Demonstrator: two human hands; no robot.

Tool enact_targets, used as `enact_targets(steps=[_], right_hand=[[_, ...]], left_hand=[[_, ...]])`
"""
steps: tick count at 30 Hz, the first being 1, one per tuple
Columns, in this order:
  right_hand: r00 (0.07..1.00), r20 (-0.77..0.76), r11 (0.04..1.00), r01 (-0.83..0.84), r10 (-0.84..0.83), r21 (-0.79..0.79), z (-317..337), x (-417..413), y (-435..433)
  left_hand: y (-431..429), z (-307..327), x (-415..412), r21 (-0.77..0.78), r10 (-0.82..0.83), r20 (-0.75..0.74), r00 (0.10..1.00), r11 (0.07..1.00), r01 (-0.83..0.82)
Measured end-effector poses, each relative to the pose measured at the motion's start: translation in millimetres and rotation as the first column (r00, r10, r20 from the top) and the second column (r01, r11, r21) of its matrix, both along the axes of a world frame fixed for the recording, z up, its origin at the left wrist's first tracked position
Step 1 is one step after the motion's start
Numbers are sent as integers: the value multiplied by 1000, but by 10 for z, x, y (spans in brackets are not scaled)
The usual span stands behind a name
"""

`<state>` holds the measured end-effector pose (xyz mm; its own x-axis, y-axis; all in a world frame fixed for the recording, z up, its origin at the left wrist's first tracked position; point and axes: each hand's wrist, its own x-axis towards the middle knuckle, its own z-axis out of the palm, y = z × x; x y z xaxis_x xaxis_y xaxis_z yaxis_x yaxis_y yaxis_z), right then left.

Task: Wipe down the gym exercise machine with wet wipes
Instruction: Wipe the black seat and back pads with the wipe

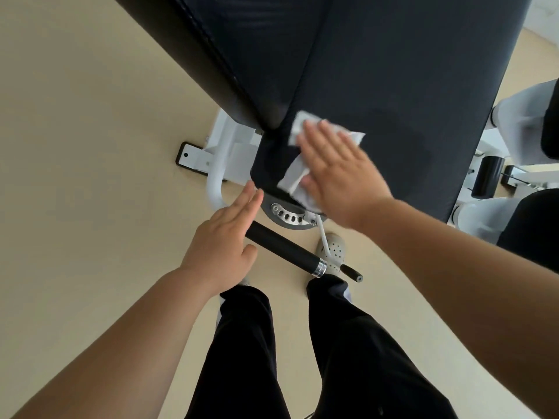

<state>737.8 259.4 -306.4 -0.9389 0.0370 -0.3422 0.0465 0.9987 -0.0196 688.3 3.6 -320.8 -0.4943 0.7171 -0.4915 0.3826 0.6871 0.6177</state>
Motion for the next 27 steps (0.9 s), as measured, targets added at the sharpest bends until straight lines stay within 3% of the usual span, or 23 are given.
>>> enact_targets(steps=[3, 5, 10, 13, 15, 17, 20, 24, 26, 27], right_hand=[[961, -5, 959, 278, -278, 50, 38, -70, -90], [956, 11, 954, 293, -294, 53, 7, -150, -366], [992, 72, 994, -103, 101, 20, -114, -155, -620], [971, 75, 974, -227, 227, 1, -63, -133, -246], [960, 87, 963, -268, 268, -7, 4, -138, 74], [949, 130, 958, -287, 287, -16, 71, -226, 414], [987, 114, 992, -121, 117, 30, 157, -516, 867], [947, 86, 950, 307, -311, 55, 209, -722, 1141], [951, 74, 953, 297, -300, 55, 176, -660, 951], [974, 81, 976, 208, -212, 57, 148, -560, 800]], left_hand=[[46, 35, 12, -30, -9, -33, 999, 1000, 8], [41, 33, 25, -23, 22, -43, 999, 999, -23], [-6, 34, 103, -25, 106, -20, 994, 994, -107], [28, 97, 208, 12, 148, -151, 977, 989, -148], [153, 168, 254, 54, 110, -216, 970, 993, -101], [326, 212, 265, 29, -30, -239, 971, 999, 38], [582, 205, 232, -67, -153, -240, 959, 988, 141], [777, 276, 116, -33, -41, -299, 954, 999, 33], [837, 277, 76, 5, 20, -305, 952, 1000, -19], [866, 281, 64, 21, 41, -317, 948, 999, -36]])
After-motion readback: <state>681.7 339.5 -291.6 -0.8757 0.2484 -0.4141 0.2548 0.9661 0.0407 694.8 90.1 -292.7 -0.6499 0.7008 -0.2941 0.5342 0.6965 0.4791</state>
